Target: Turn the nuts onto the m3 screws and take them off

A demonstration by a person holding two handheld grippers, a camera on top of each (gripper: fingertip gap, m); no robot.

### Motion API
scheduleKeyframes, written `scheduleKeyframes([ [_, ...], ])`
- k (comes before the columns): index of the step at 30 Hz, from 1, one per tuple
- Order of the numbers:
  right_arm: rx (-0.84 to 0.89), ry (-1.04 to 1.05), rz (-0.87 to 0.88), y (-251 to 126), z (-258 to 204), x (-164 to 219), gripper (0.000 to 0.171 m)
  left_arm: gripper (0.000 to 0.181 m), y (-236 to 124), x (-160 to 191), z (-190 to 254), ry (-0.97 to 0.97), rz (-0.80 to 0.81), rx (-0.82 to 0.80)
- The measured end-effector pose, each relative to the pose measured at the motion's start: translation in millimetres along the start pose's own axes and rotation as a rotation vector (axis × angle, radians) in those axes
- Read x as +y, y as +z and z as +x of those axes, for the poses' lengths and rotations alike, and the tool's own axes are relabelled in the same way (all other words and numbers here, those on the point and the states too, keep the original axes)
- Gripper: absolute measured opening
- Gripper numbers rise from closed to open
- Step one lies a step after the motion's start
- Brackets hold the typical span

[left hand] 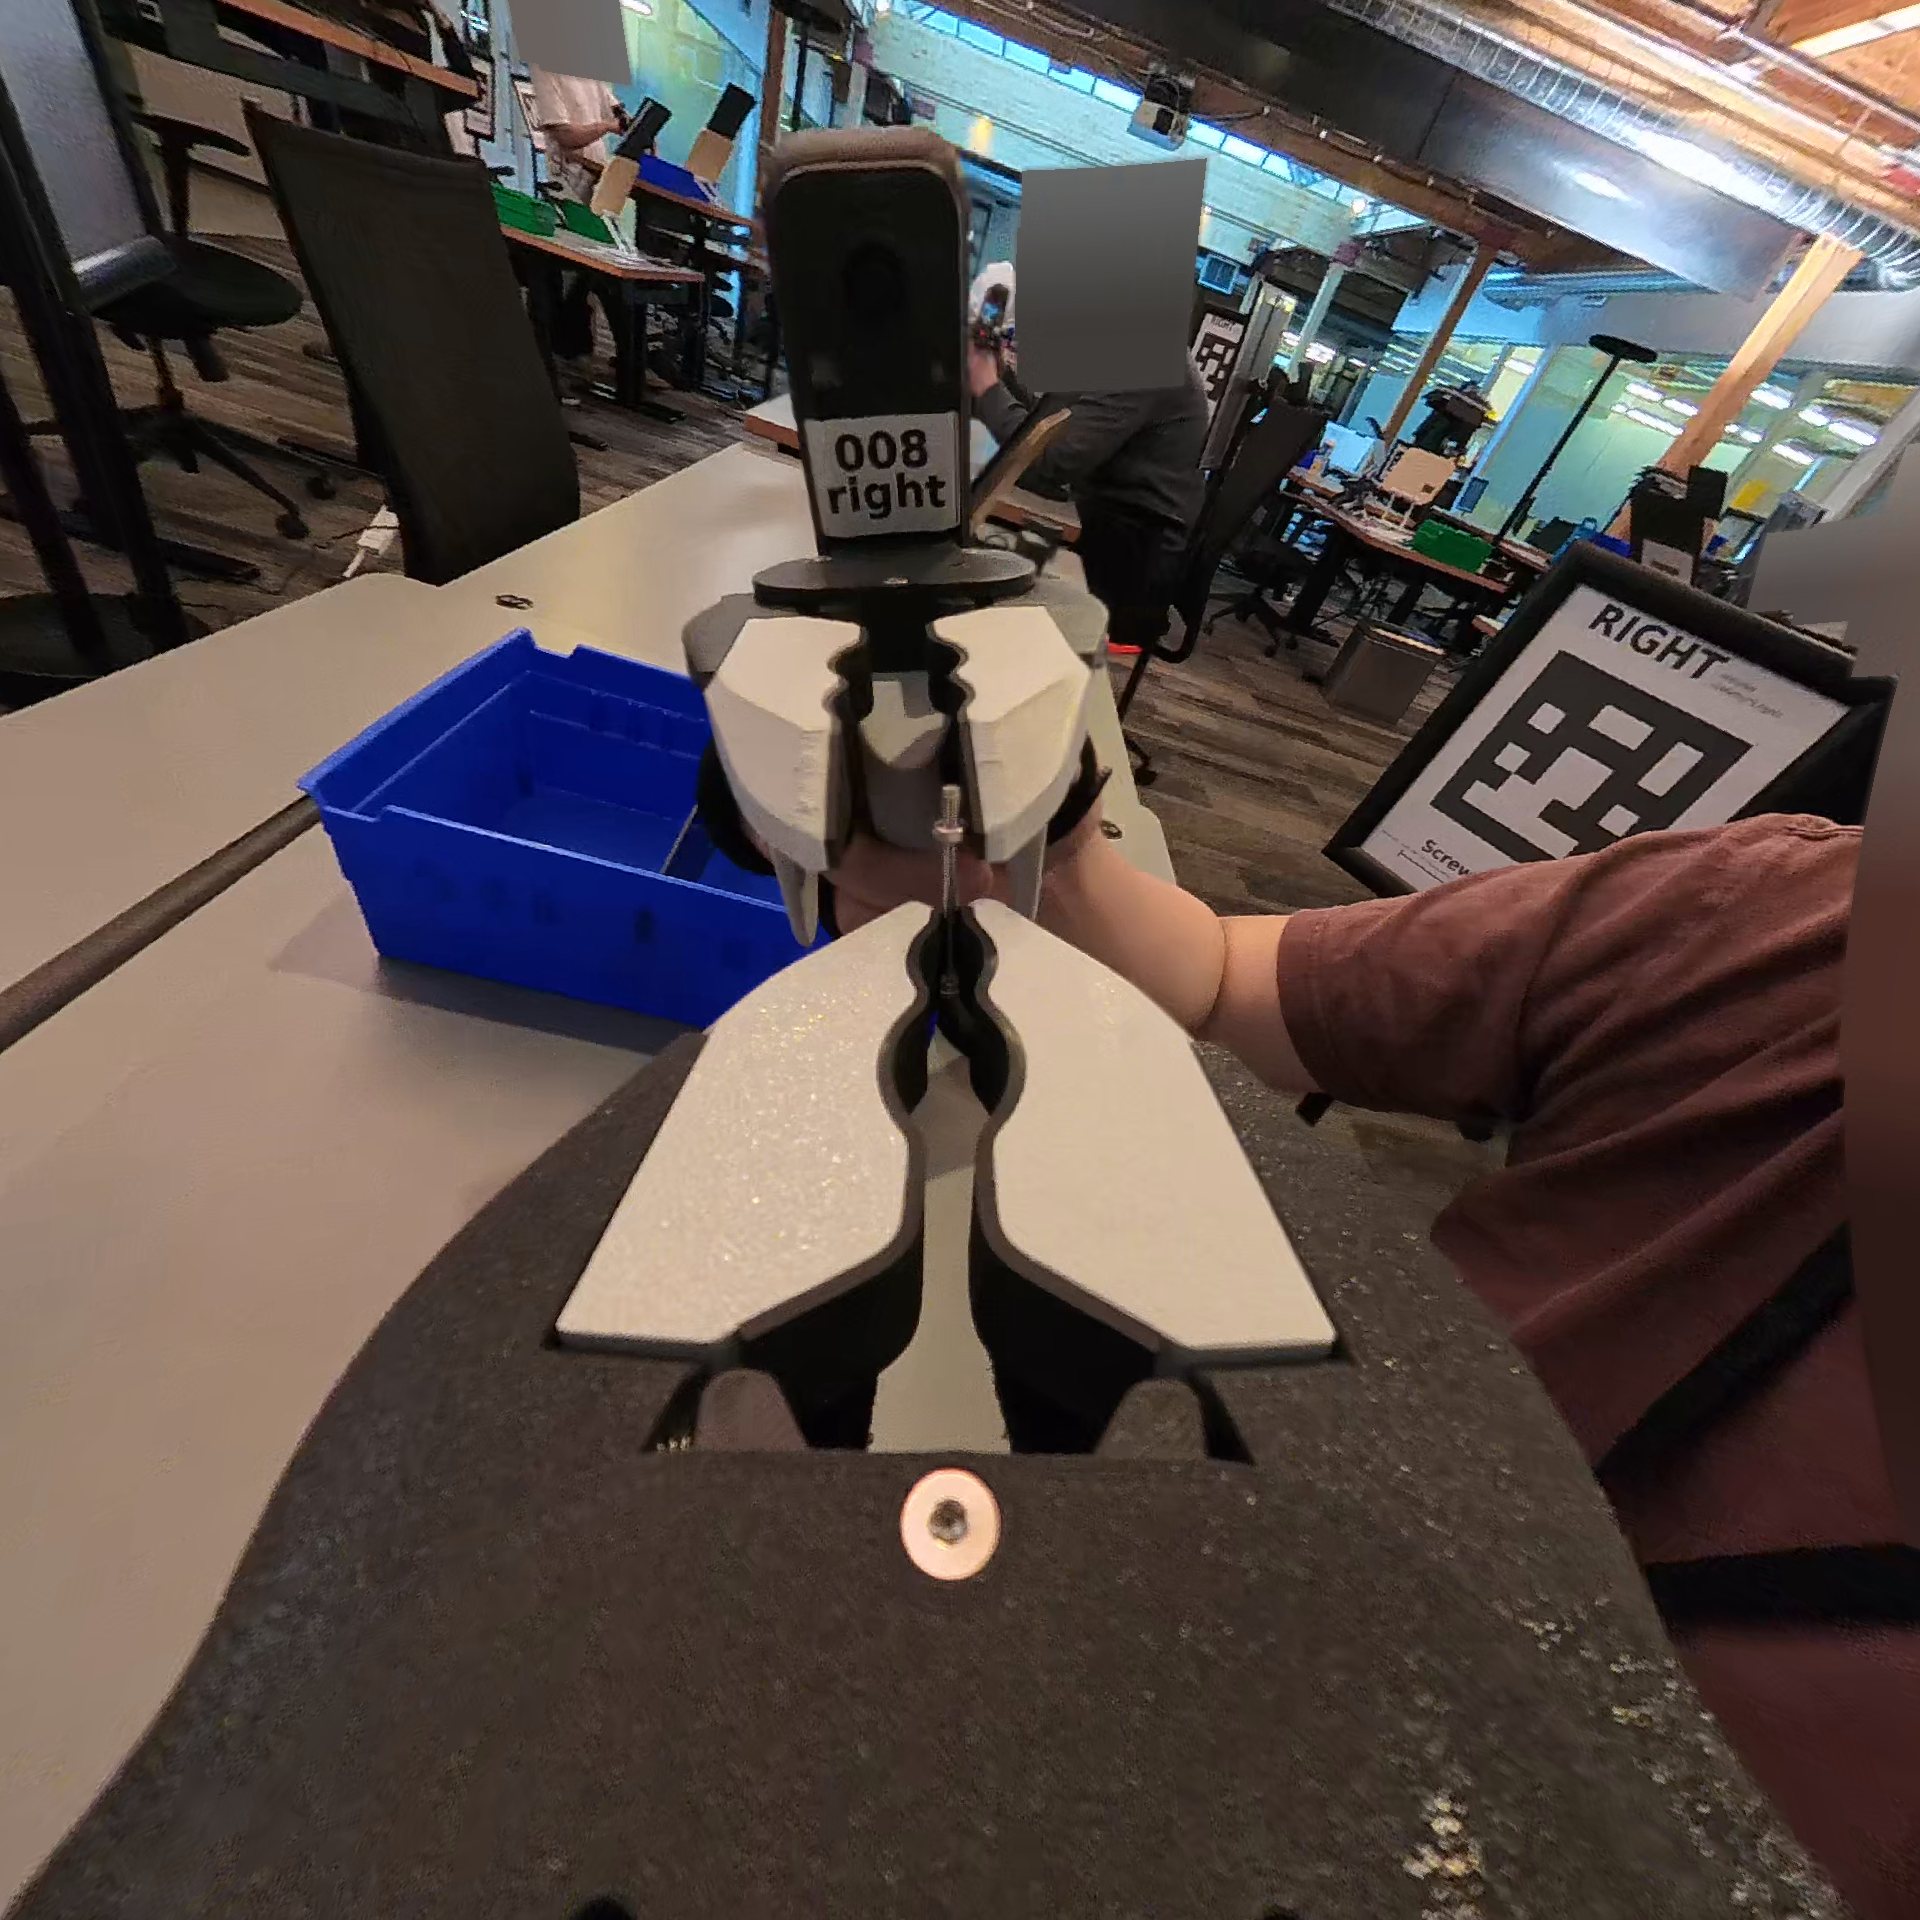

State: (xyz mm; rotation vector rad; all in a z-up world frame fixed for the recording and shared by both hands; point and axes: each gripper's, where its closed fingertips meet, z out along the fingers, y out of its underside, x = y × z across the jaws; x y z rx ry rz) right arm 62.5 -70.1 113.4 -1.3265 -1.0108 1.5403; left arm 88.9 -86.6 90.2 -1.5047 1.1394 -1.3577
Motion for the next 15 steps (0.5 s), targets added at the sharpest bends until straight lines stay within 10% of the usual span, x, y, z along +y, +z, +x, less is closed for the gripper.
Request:
scheduleKeyframes([
  [15,-0.014,0.013,0.010,-8,-1,-5,0.022,0.002,-3,-5,7,0.025,0.014,0.004],
])
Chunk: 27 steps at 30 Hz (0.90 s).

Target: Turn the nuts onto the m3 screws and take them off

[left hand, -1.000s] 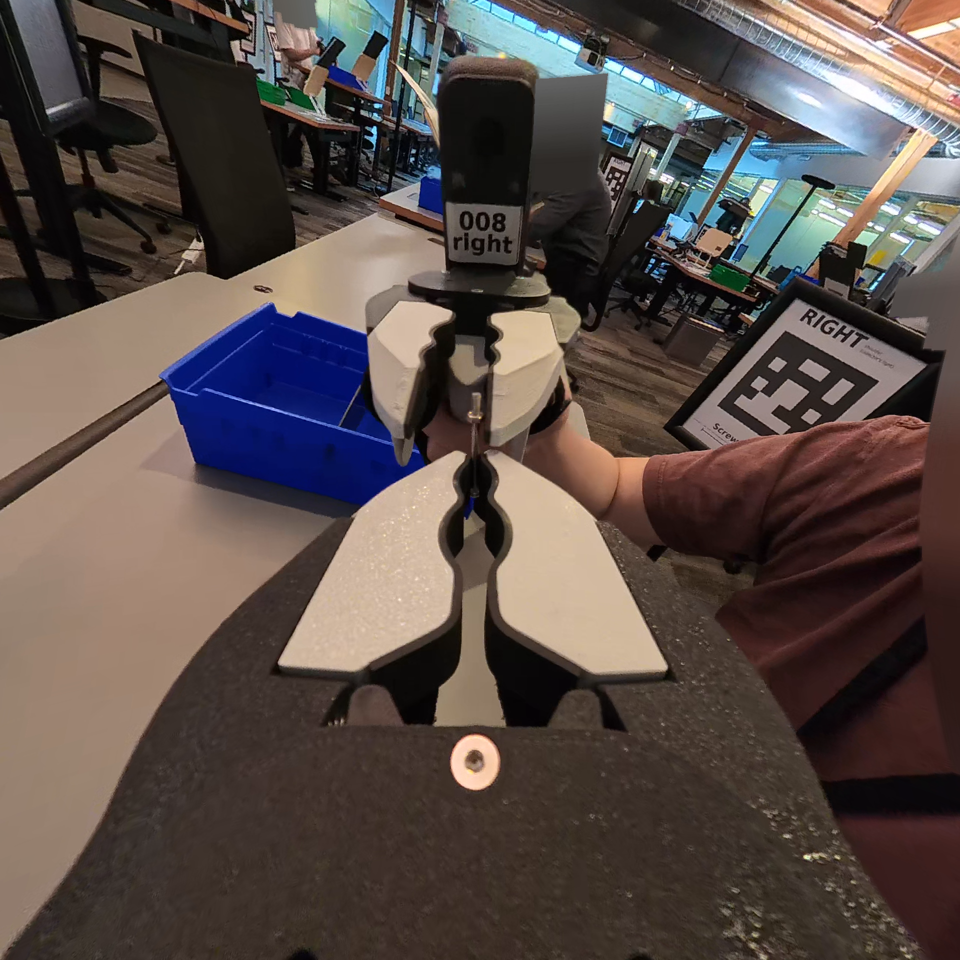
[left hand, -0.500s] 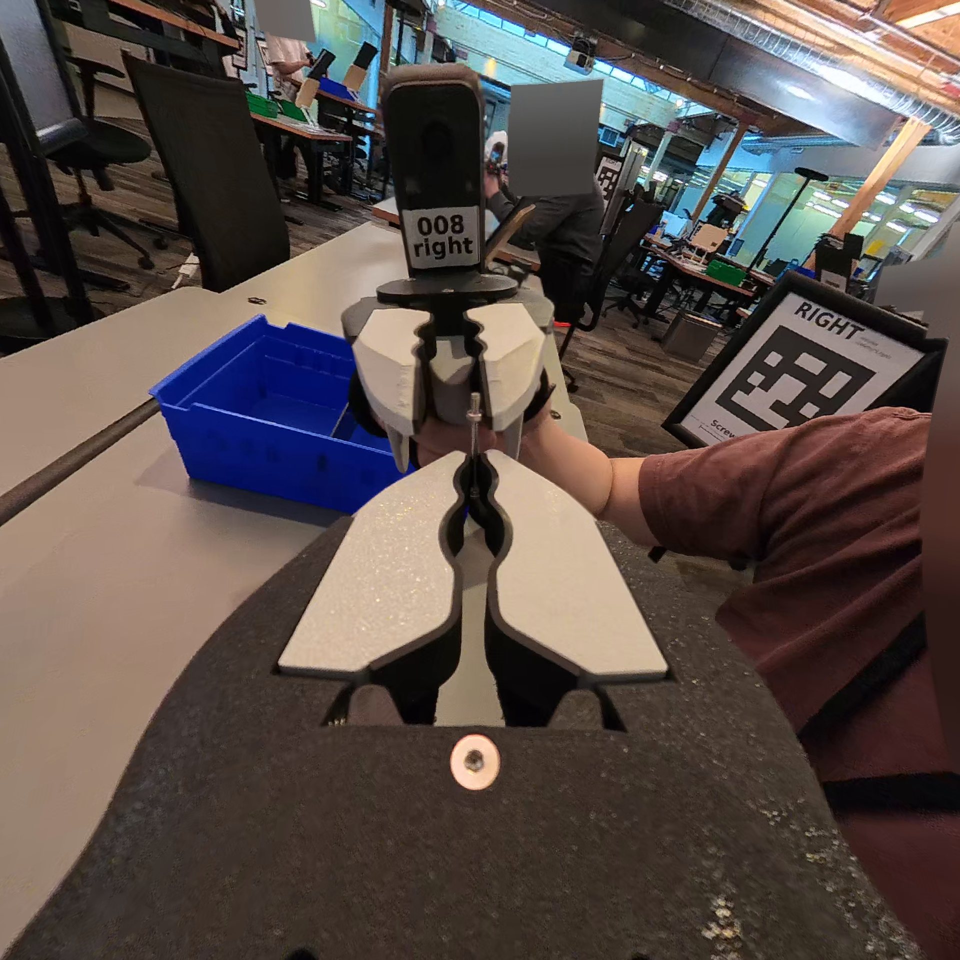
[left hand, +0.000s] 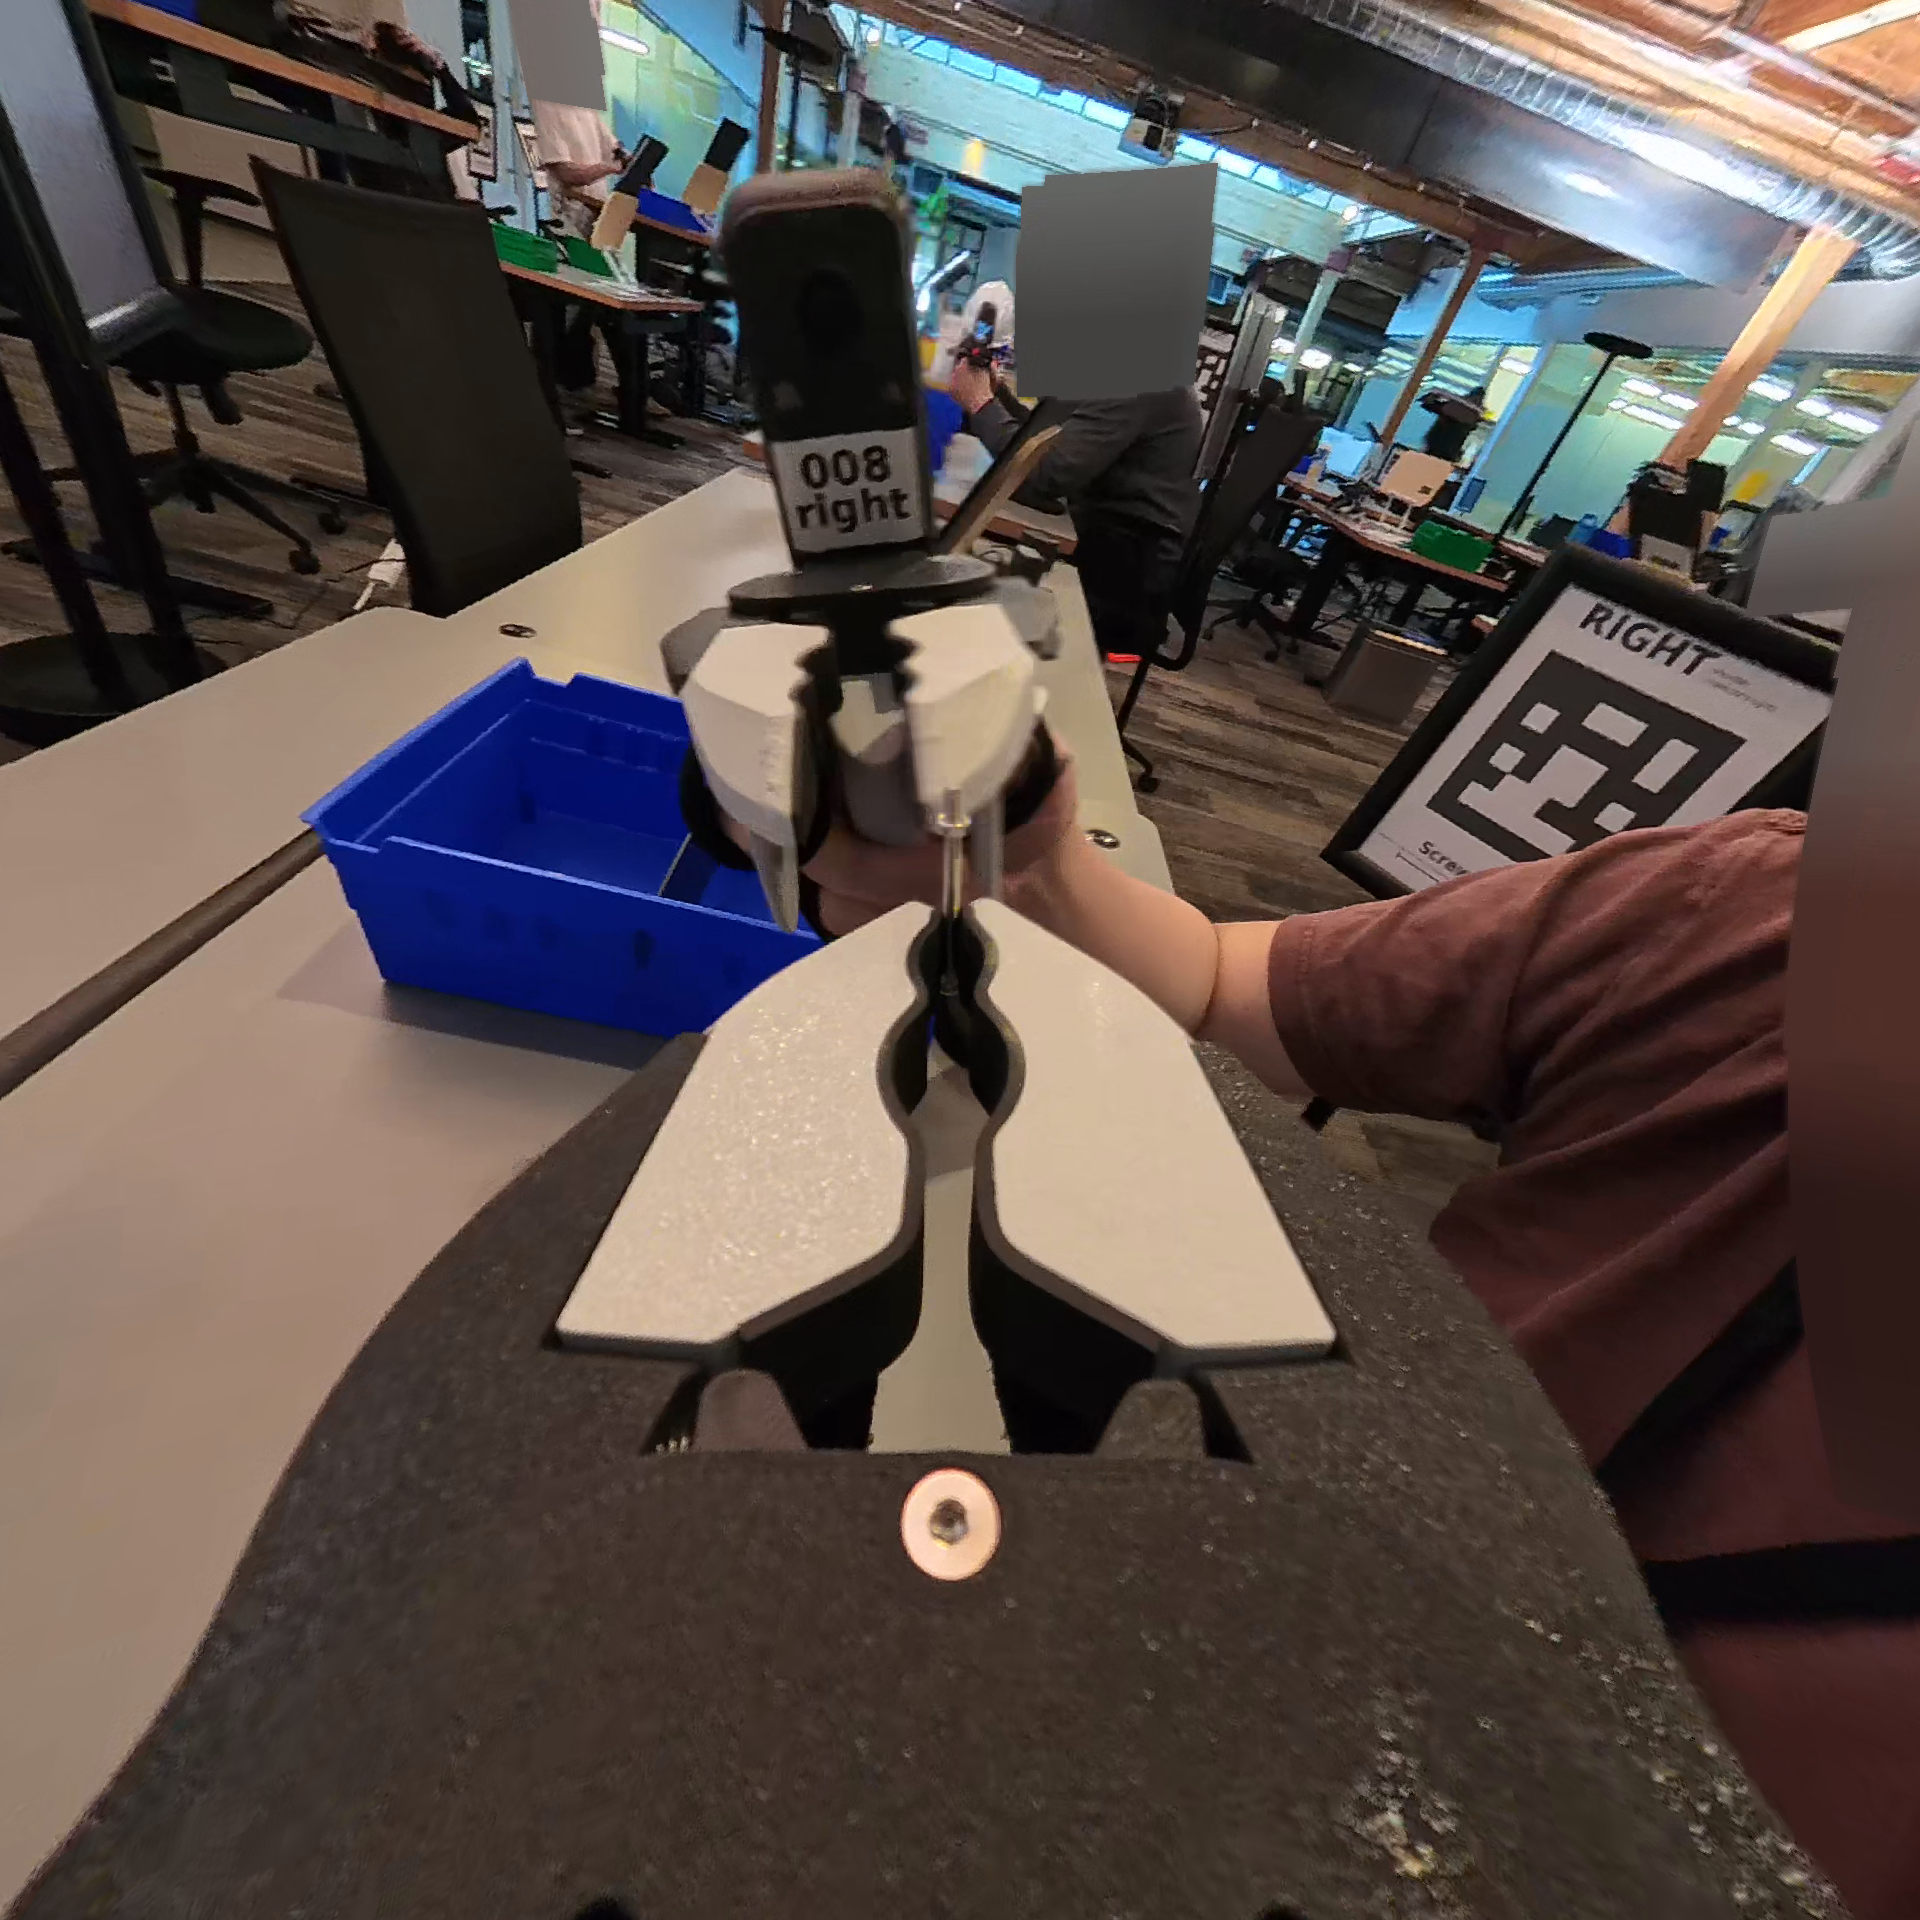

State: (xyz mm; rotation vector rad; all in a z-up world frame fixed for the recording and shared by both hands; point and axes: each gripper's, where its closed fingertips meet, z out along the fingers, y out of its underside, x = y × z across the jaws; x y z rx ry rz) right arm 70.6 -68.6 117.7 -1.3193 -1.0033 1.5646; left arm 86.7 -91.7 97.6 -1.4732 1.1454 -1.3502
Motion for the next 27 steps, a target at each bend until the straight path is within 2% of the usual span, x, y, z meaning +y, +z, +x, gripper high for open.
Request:
scheduleKeyframes([
  [2,0.001,0.008,0.020,-4,2,-3,0.017,0.002,-3,-3,1,-0.002,0.010,0.000],
  [6,-0.051,-0.013,0.003,7,-15,0,0.020,0.002,0,-1,1,0.002,0.000,-0.002],
  [9,-0.016,-0.033,-0.005,11,-14,3,0.022,0.002,3,2,4,-0.002,-0.011,0.015],
  [12,-0.015,-0.003,0.010,2,-5,-1,0.023,0.002,1,0,2,0.010,-0.005,-0.016],
  [15,-0.011,0.021,0.059,-6,0,-10,0.016,0.002,-3,-4,3,0.007,0.009,-0.011],
  [19,-0.039,-0.003,0.022,4,-16,-5,0.022,0.002,0,-2,5,0.002,-0.001,0.004],
  [25,0.017,0.005,-0.005,3,-4,0,0.027,0.002,0,-1,0,0.012,-0.006,-0.040],
  [27,0.026,0.008,0.008,0,0,-2,0.020,0.002,-2,-3,1,0.003,0.004,-0.021],
])
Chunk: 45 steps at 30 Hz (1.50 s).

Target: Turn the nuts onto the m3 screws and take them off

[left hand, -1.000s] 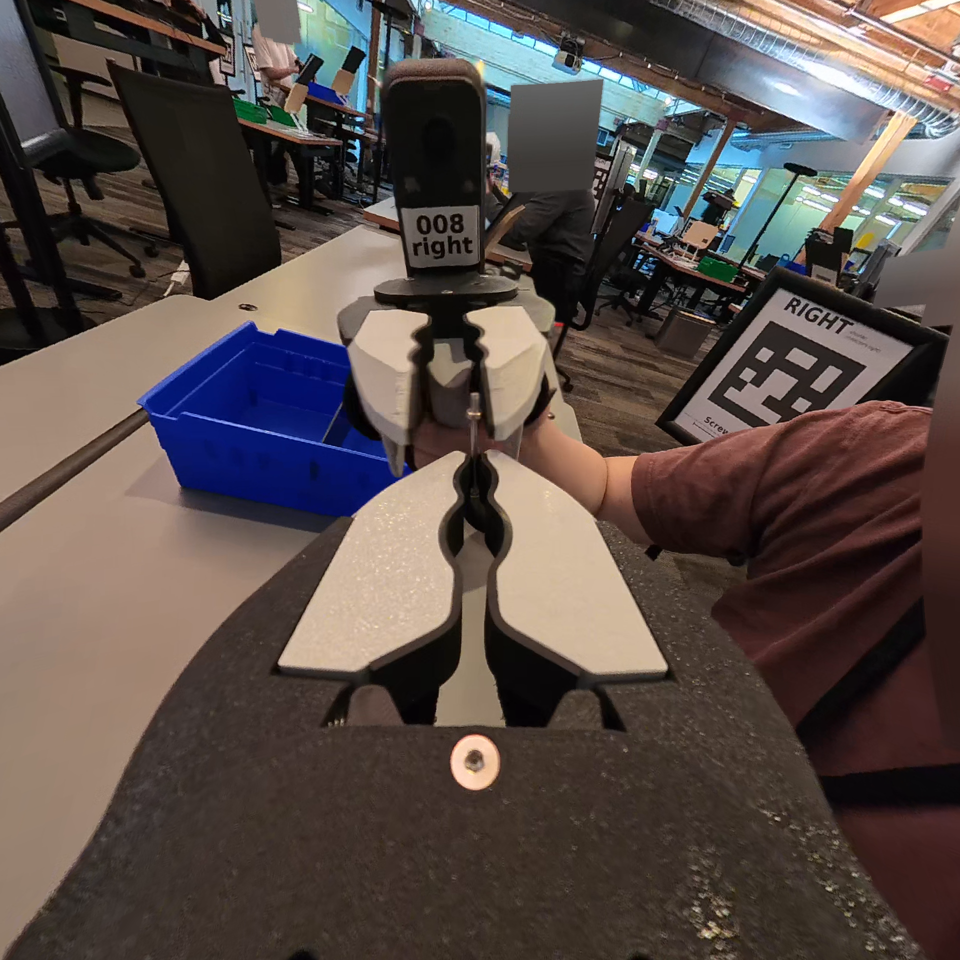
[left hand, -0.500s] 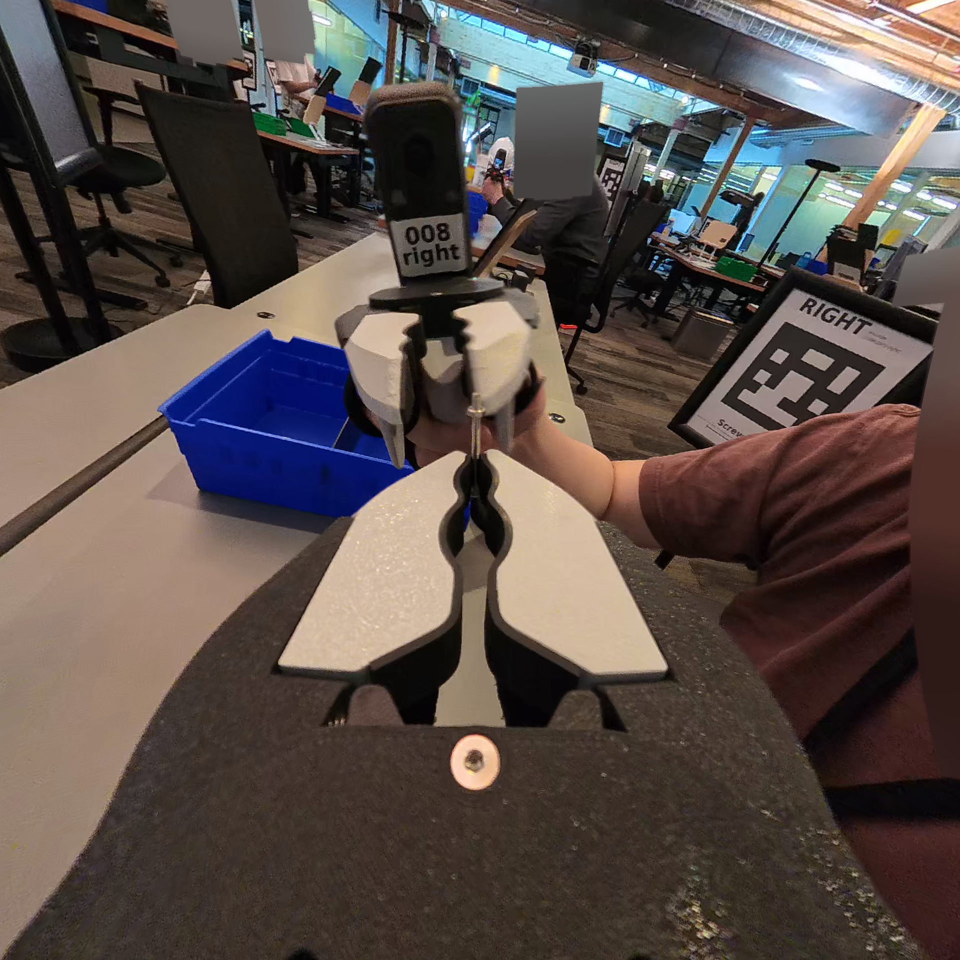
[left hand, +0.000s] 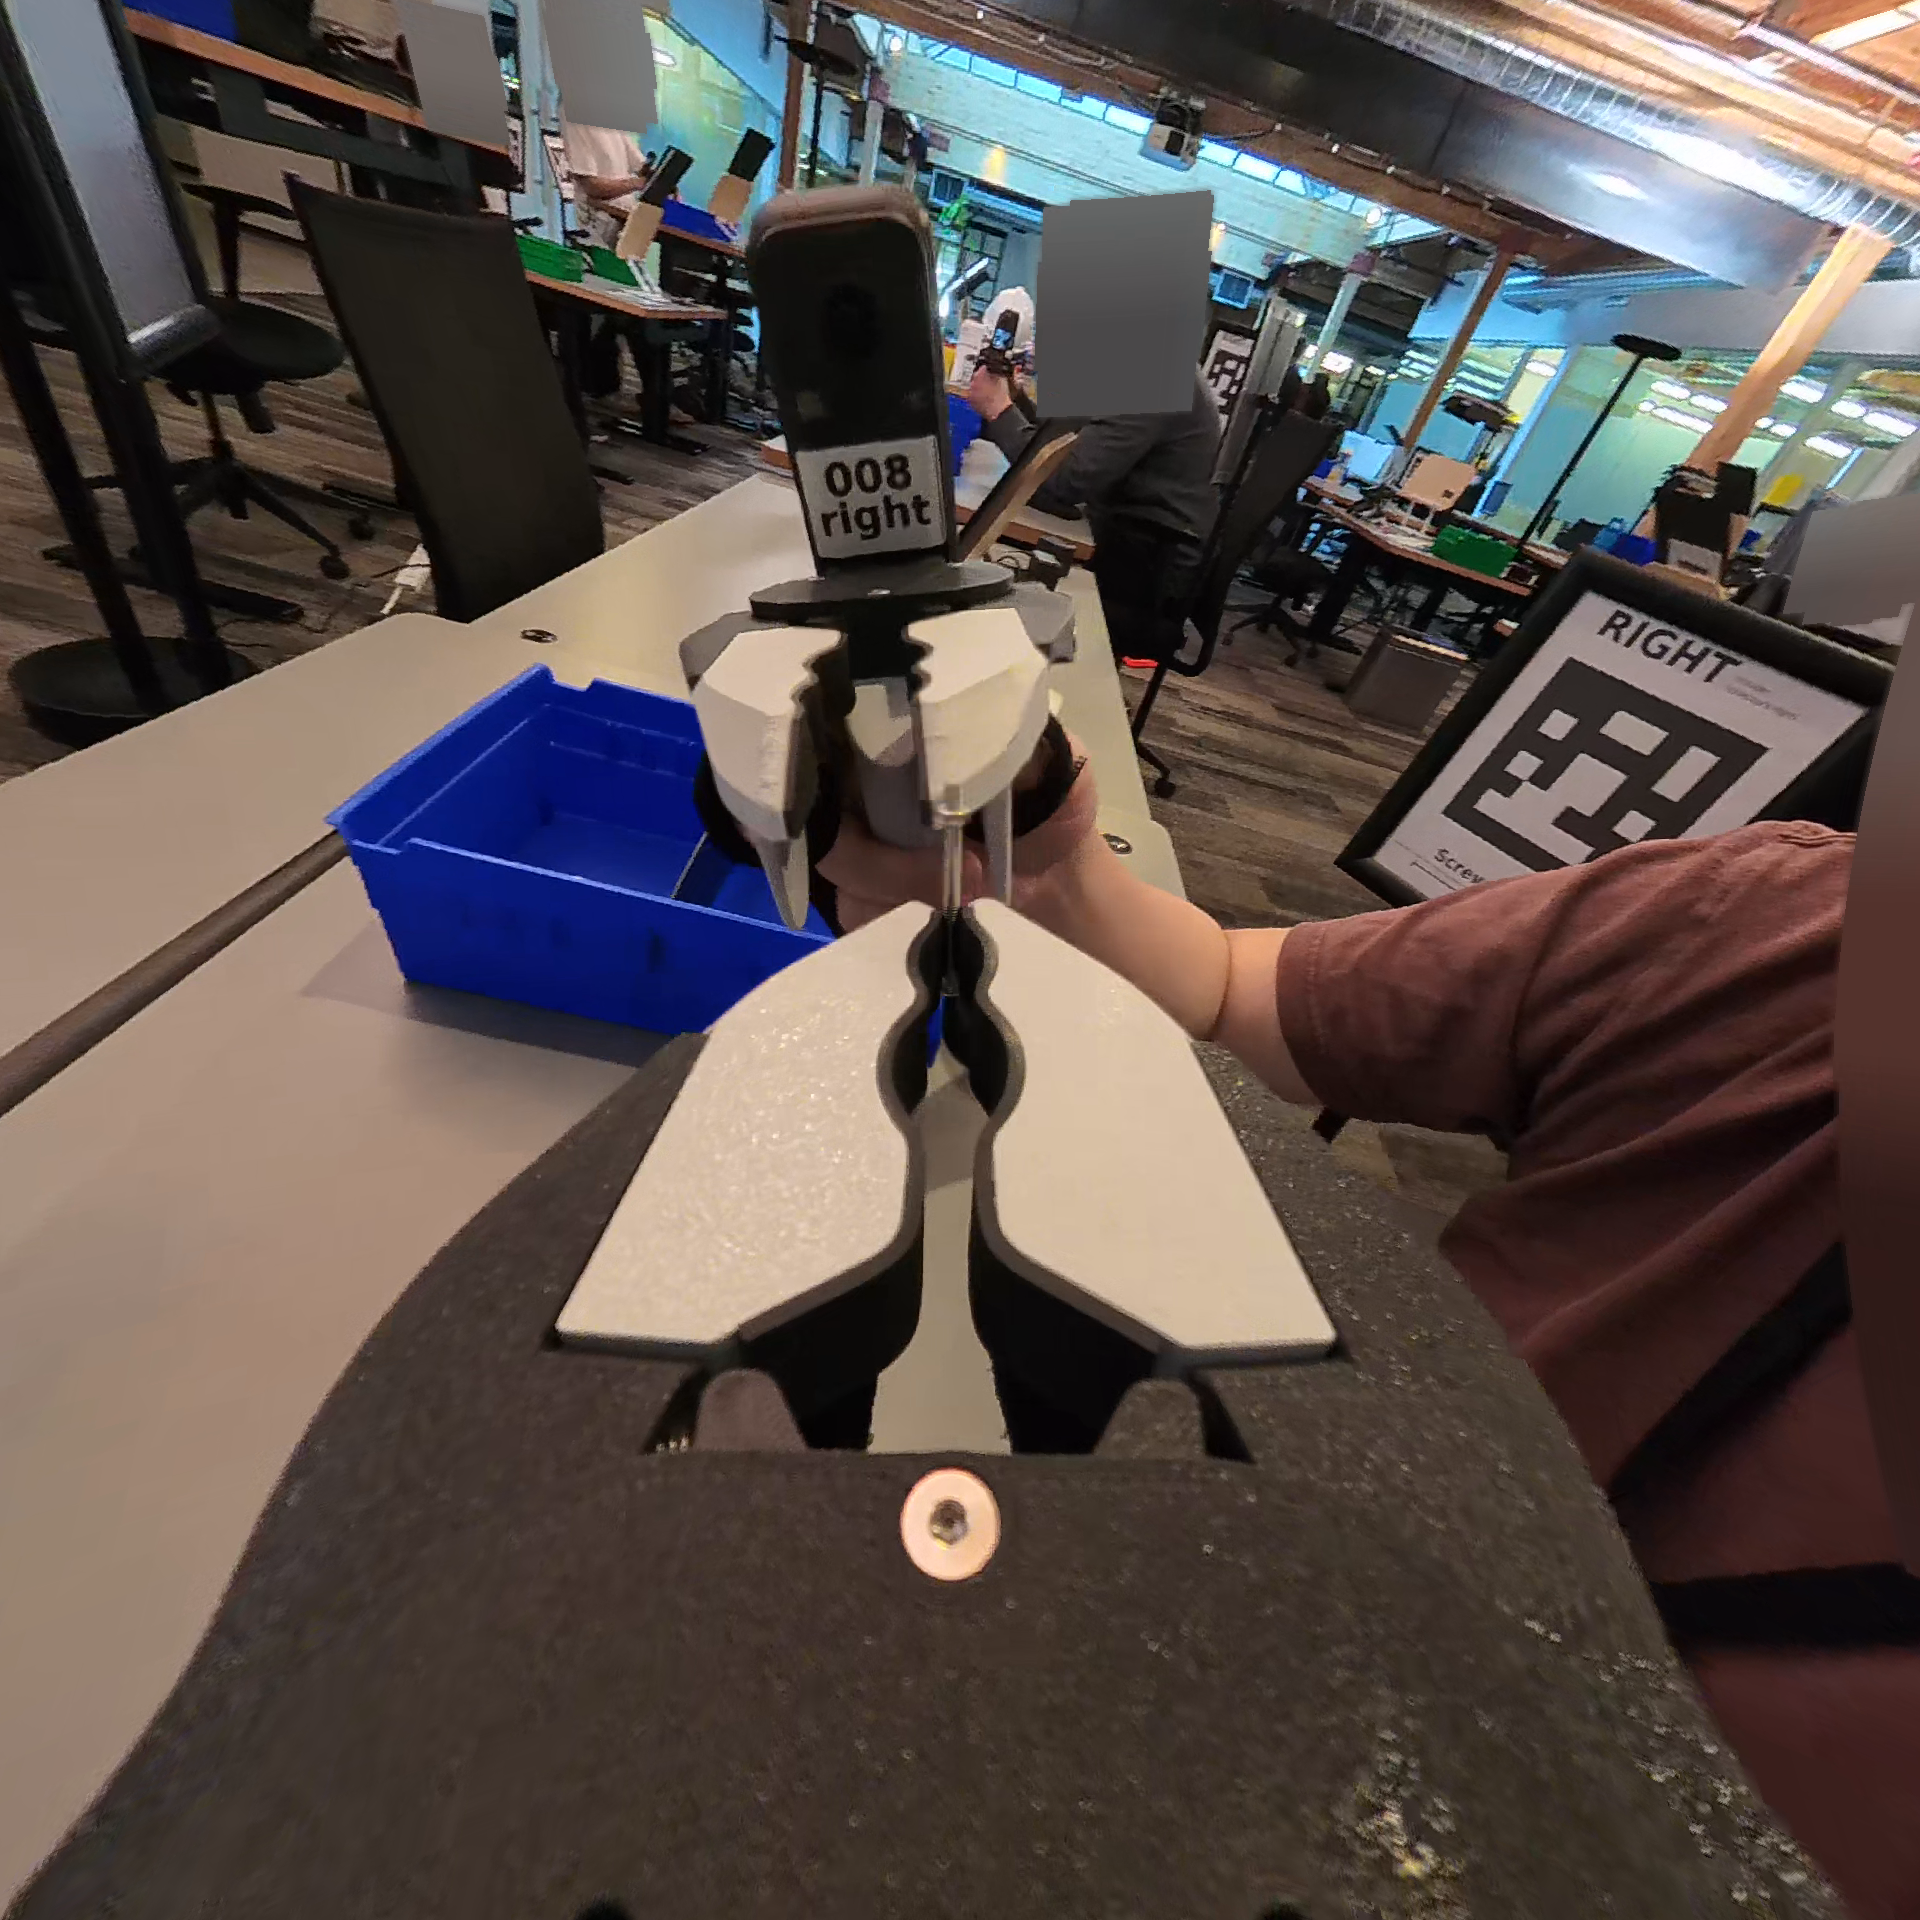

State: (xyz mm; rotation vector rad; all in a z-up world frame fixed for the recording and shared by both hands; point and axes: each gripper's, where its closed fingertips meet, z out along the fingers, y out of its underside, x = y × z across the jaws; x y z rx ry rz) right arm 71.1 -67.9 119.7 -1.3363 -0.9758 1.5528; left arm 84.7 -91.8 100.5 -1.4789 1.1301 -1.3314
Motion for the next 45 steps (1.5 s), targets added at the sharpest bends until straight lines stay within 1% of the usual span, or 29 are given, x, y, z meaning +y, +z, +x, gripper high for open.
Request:
scheduleKeyframes([
  [1,-0.008,-0.002,0.011,0,-1,-1,0.020,0.002,-1,-1,0,-0.005,0.003,-0.001],
  [4,-0.103,0.006,0.010,5,-18,0,0.023,0.002,0,0,0,0.004,-0.004,-0.004],
  [9,-0.074,-0.019,-0.005,8,-14,4,0.025,0.002,3,-1,9,0.013,0.001,0.031],
  [11,-0.096,0.005,0.014,3,-10,2,0.026,0.002,1,-2,11,0.017,0.004,0.040],
  [12,-0.101,0.022,0.031,1,-8,0,0.022,0.002,1,-3,14,0.011,0.008,0.057],
  [13,-0.116,0.035,0.043,0,-8,-2,0.021,0.002,0,-4,14,0.006,0.012,0.058],
  [16,-0.184,0.016,0.009,6,-24,3,0.023,0.002,2,-2,11,0.008,0.004,0.044],
  [20,-0.127,-0.049,0.013,12,-25,4,0.025,0.002,4,1,14,0.012,-0.007,0.064],
  [23,-0.159,0.007,0.048,2,-19,-3,0.026,0.002,3,-1,15,0.019,0.001,0.054],
  [25,-0.136,0.034,0.087,-3,-10,-8,0.019,0.002,1,-3,16,0.011,0.011,0.068],
  [26,-0.134,0.034,0.093,-4,-9,-9,0.019,0.002,0,-4,15,0.010,0.015,0.063],
  [29,-0.173,-0.001,0.062,3,-23,-5,0.023,0.002,1,-3,14,0.011,0.009,0.061],
  [32,-0.178,-0.031,0.028,12,-32,2,0.028,0.002,4,-1,16,0.006,0.002,0.074],
  [35,-0.156,-0.021,0.053,9,-23,0,0.028,0.002,5,-1,19,0.002,0.004,0.077],
  [36,-0.164,-0.004,0.059,6,-19,-1,0.031,0.002,4,-2,16,0.005,0.008,0.061],
  [37,-0.169,0.018,0.060,3,-16,-2,0.030,0.002,2,-3,16,0.009,0.014,0.059],
  [38,-0.157,0.031,0.065,1,-12,-3,0.024,0.002,0,-5,17,0.003,0.020,0.070],
  [39,-0.149,0.030,0.077,-1,-10,-5,0.024,0.002,-1,-6,17,0.000,0.025,0.067],
  [42,-0.195,0.017,0.075,1,-23,-6,0.025,0.002,-2,-6,15,0.006,0.022,0.057],
  [45,-0.180,-0.021,0.067,9,-31,-4,0.025,0.002,2,-3,18,0.005,0.010,0.070],
])
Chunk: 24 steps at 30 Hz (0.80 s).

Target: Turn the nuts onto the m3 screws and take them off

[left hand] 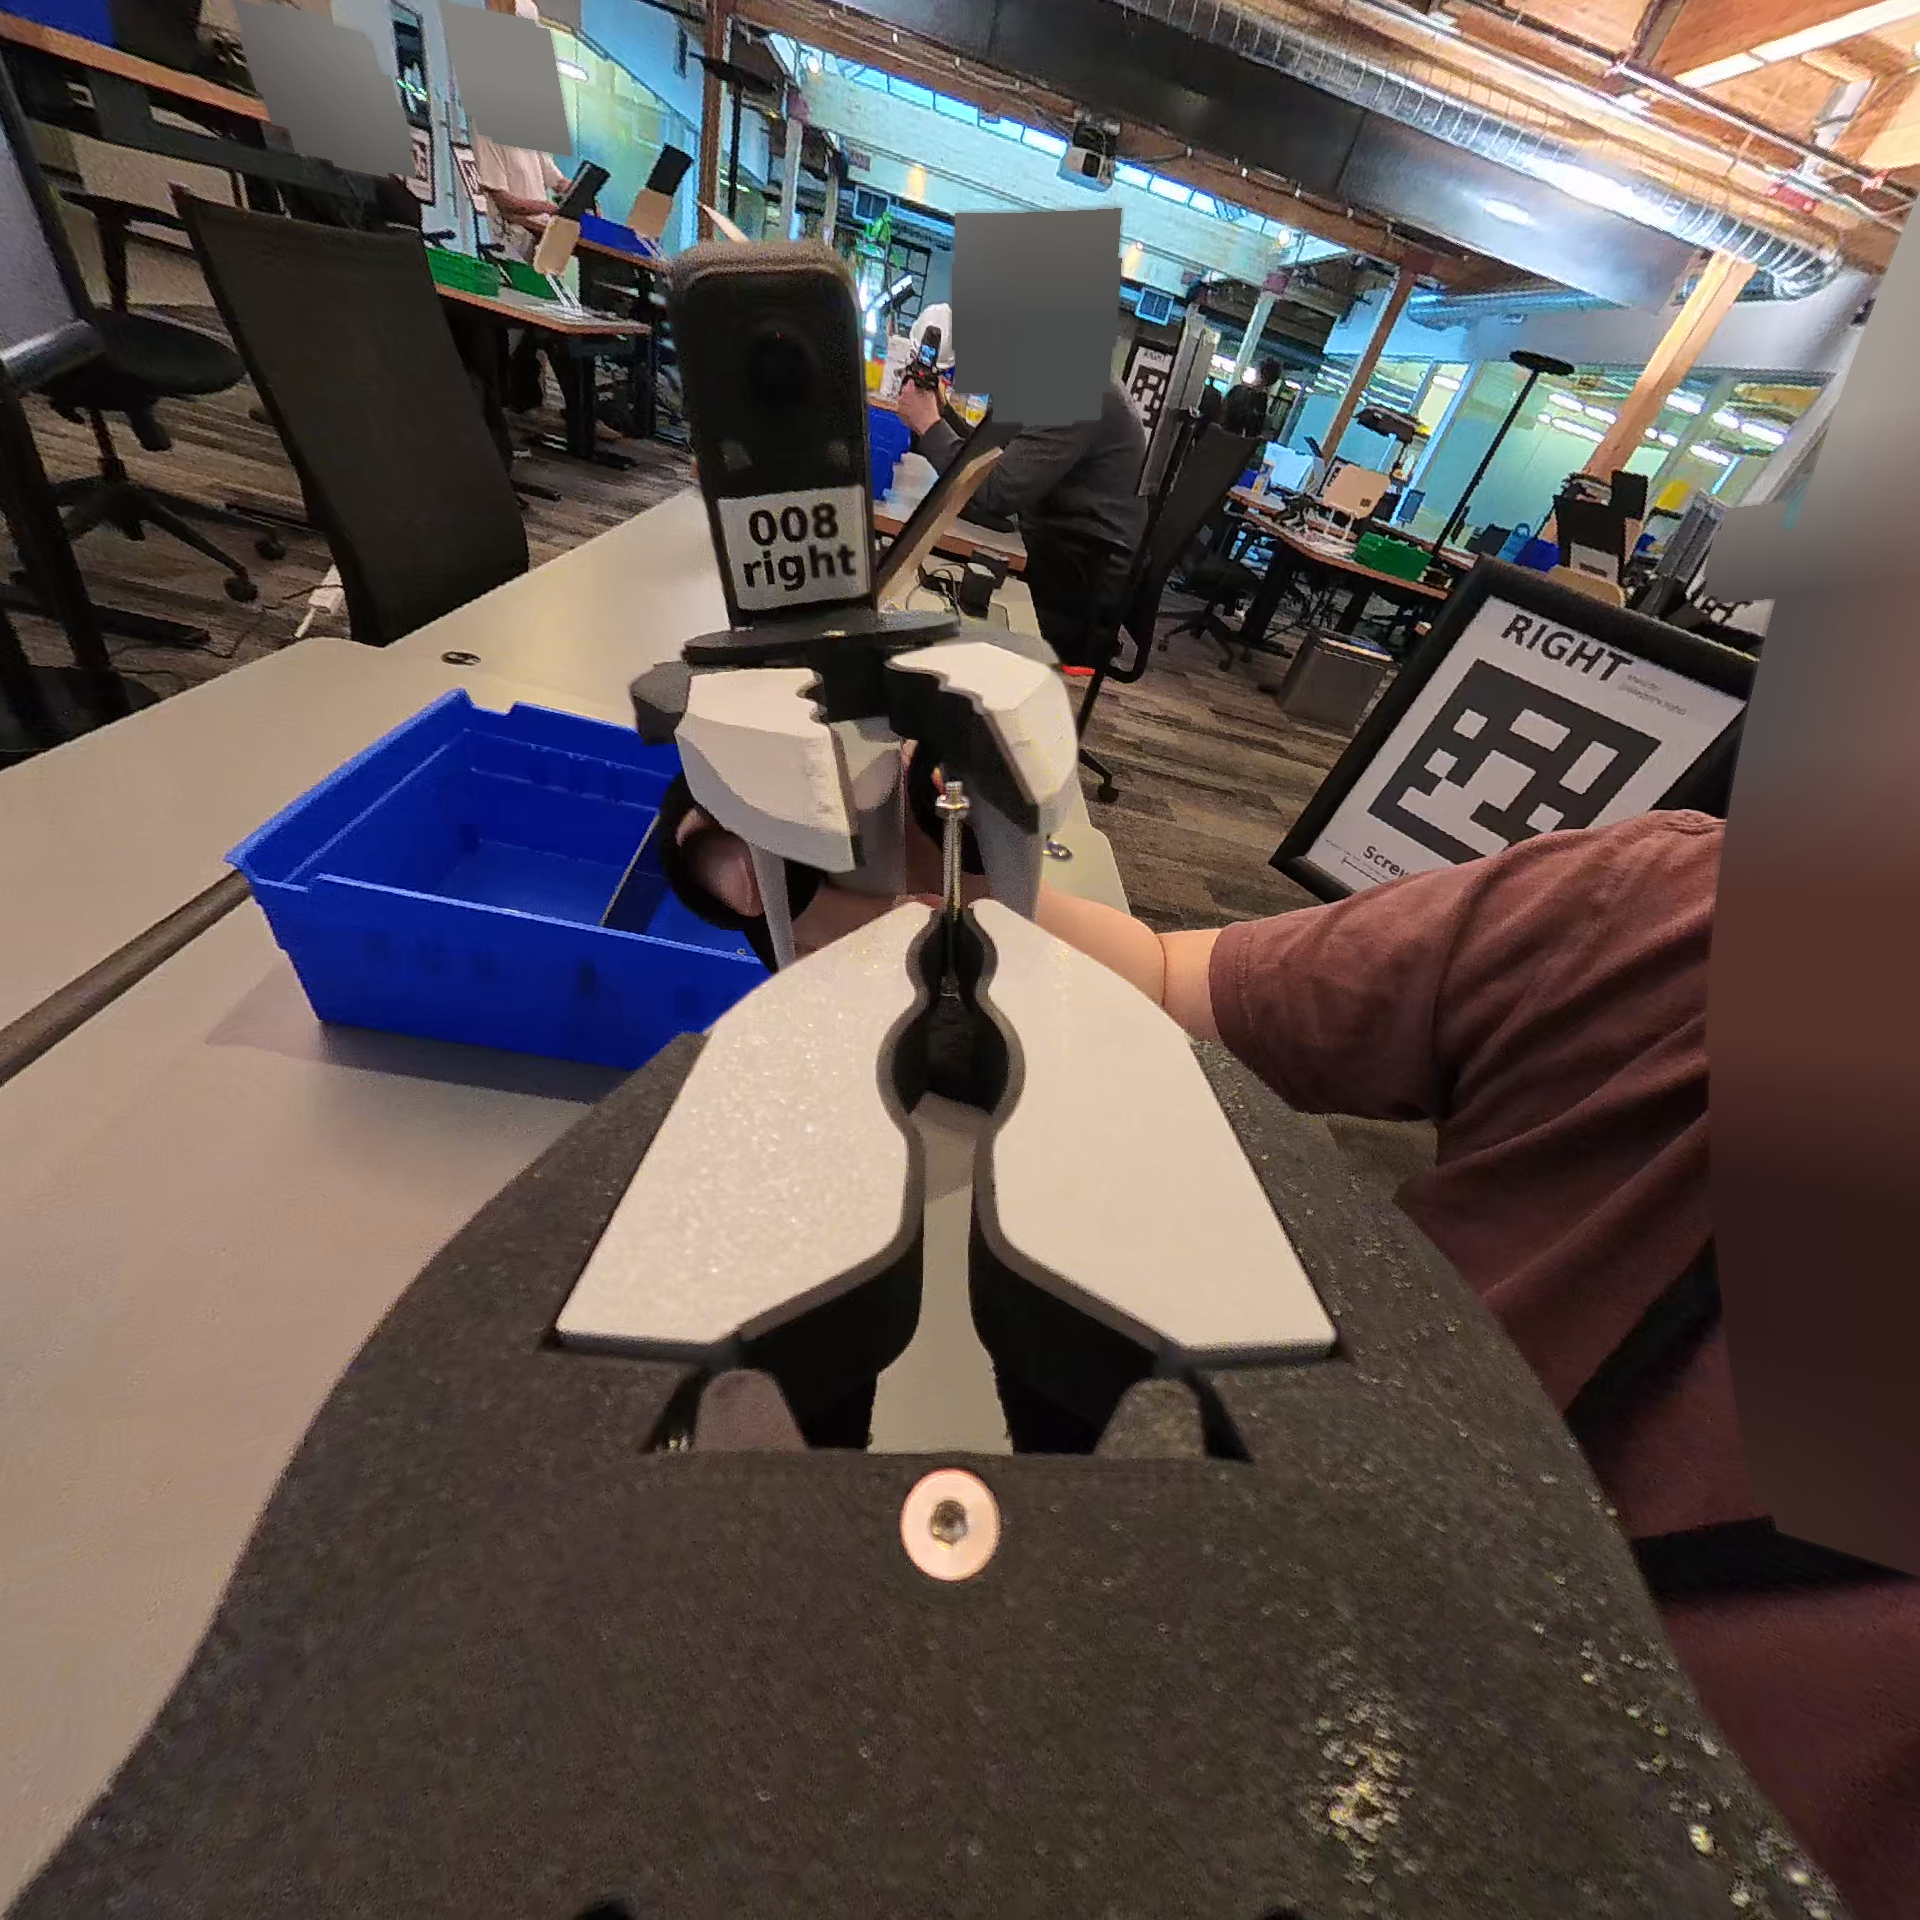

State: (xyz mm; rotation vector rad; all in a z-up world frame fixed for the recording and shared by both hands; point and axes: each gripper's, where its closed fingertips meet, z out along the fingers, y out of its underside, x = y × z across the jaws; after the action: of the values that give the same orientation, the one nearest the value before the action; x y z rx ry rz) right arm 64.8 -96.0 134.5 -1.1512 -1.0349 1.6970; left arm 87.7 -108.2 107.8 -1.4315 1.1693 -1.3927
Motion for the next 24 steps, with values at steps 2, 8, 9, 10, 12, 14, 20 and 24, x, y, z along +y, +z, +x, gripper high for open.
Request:
scheduleKeyframes([
  [2,0.023,-0.002,-0.007,2,2,2,0.024,0.002,3,2,2,0.006,-0.011,0.007],
  [8,0.029,0.032,0.026,-12,12,-6,0.013,0.002,-3,-4,-1,-0.004,0.020,-0.006],
  [9,-0.001,0.042,0.032,-11,7,-7,0.014,0.002,-4,-4,-2,0.002,0.018,-0.017],
  [10,-0.027,0.047,0.032,-9,2,-8,0.015,0.002,-3,-2,-3,0.005,0.010,-0.019],
  [12,-0.012,0.023,0.012,-2,-2,-4,0.021,0.002,0,-1,-1,0.000,0.006,-0.006],
  [14,0.025,-0.010,-0.021,2,0,2,0.024,0.002,2,0,1,-0.001,0.002,0.004],
  [20,0.045,0.031,0.016,-10,13,-4,0.017,0.002,-3,-5,0,-0.012,0.024,0.002],
  [24,-0.006,0.022,0.000,-4,-1,-3,0.022,0.002,0,-1,0,-0.009,0.003,0.002],
])
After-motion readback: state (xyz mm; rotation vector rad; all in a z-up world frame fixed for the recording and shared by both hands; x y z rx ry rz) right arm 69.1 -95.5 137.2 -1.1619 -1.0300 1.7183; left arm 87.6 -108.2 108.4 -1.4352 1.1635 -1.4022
